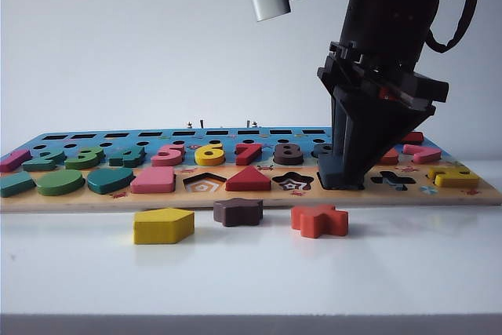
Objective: Insert the cube into the slot.
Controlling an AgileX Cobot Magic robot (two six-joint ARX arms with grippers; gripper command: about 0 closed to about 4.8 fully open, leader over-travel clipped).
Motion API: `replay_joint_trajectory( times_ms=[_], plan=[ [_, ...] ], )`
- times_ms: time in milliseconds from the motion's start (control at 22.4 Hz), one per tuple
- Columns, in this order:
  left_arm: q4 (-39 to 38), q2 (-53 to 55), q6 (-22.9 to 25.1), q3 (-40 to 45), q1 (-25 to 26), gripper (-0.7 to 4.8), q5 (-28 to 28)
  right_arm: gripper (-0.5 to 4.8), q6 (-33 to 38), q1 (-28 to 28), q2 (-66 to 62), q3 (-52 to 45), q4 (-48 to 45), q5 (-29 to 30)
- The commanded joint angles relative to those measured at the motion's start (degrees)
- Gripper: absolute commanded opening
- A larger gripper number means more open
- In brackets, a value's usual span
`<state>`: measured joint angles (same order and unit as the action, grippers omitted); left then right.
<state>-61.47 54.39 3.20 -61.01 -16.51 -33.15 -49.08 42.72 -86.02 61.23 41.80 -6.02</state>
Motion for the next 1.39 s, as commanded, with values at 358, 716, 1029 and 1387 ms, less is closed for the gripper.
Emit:
replay_joint_trajectory(
  times_ms=[358, 716, 1029, 1387],
  plan=[
    [0.5, -0.1, 0.3, -0.3, 0.0, 0.17, -0.5, 1.54, 1.5, 0.2, 0.3, 0.1, -0.4, 0.6],
    [0.5, -0.1, 0.3, -0.3, 0.0, 0.17, -0.5, 1.82, 2.7, 0.1, 0.3, 0.1, -0.4, 1.5],
    [0.5, -0.1, 0.3, -0.3, 0.0, 0.17, -0.5, 2.12, 2.7, 0.1, 0.3, 0.1, -0.4, 0.0],
    [0.5, -0.1, 0.2, -0.3, 0.0, 0.17, -0.5, 2.18, 2.7, 0.1, 0.3, 0.1, -0.4, 0.0]
  ],
)
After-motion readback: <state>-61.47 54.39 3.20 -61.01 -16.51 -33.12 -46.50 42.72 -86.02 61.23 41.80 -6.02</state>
